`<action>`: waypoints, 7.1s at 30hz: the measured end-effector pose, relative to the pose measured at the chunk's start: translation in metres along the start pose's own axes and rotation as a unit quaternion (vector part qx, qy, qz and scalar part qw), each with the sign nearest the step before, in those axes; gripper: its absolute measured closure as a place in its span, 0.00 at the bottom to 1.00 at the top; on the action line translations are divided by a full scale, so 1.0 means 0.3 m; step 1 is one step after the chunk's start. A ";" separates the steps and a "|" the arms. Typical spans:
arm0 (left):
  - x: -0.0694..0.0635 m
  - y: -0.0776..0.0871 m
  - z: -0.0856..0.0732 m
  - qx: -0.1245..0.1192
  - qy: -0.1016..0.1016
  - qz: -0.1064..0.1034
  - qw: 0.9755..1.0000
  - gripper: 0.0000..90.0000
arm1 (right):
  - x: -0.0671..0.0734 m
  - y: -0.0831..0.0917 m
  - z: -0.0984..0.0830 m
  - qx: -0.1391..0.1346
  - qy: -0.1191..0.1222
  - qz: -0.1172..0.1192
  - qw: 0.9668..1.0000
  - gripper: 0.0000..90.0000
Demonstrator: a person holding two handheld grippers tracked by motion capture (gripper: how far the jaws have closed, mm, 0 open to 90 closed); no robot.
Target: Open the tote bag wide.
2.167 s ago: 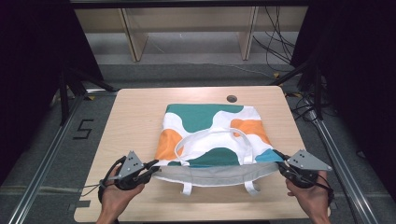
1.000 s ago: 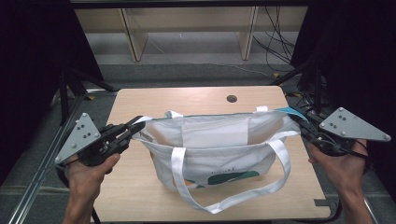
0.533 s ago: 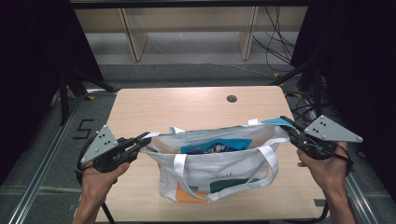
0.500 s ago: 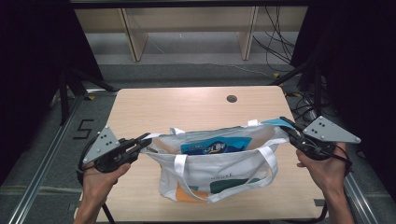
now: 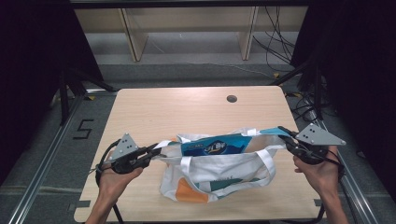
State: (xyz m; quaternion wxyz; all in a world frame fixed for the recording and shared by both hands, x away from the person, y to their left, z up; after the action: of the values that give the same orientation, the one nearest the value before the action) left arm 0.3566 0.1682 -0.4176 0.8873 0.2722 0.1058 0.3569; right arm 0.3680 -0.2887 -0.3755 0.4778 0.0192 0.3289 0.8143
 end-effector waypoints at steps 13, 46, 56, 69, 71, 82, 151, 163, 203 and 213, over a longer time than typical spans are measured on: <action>-0.012 -0.113 -0.172 0.073 0.026 -0.022 0.997 0.92 | 0.050 -0.129 -0.118 0.074 0.009 0.042 0.996 0.95; -0.006 -0.267 -0.277 0.167 -0.021 -0.017 0.986 0.92 | 0.155 -0.356 -0.300 0.202 0.010 0.100 0.974 0.96; 0.090 -0.320 -0.244 0.163 -0.010 0.027 0.986 0.87 | 0.113 -0.474 -0.243 0.194 -0.004 0.088 0.977 0.96; 0.107 -0.236 -0.215 0.139 0.053 0.021 0.989 0.51 | 0.029 -0.339 -0.155 0.116 -0.063 0.075 0.988 0.60; 0.107 -0.190 -0.163 0.124 0.055 0.015 0.991 0.47 | 0.013 -0.282 -0.131 0.089 -0.077 0.077 0.990 0.58; 0.034 -0.229 -0.038 0.115 0.014 -0.020 0.993 0.45 | 0.186 -0.186 0.018 0.045 0.008 0.185 0.982 0.47; -0.021 -0.320 -0.059 0.130 0.045 -0.056 0.989 0.87 | 0.169 -0.305 0.061 0.089 0.028 0.149 0.984 0.65; -0.174 -0.299 -0.192 0.216 -0.057 -0.083 0.971 0.97 | 0.125 -0.434 0.086 0.102 0.049 0.069 0.991 0.97; 0.156 -0.427 0.003 0.135 0.021 0.025 0.990 0.92 | 0.287 -0.343 -0.177 0.174 0.061 0.176 0.967 0.99; 0.170 -0.447 -0.041 0.135 0.041 0.021 0.990 0.91 | 0.296 -0.351 -0.185 0.185 0.084 0.170 0.964 0.96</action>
State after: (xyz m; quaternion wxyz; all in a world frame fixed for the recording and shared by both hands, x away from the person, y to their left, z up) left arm 0.4657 0.1283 -0.5024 0.8294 0.3770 0.1839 0.3690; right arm 0.3812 -0.2127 -0.5025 0.2914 0.0945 0.5048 0.8070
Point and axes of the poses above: each handheld gripper's, and its own axes: y roughly backward along the jaws, z roughly out of its top, x roughly to its left, the point moved 3 cm from there along -y, roughly forward along the jaws, and after that the axes turned 12 degrees about x, right-handed, at the moved point
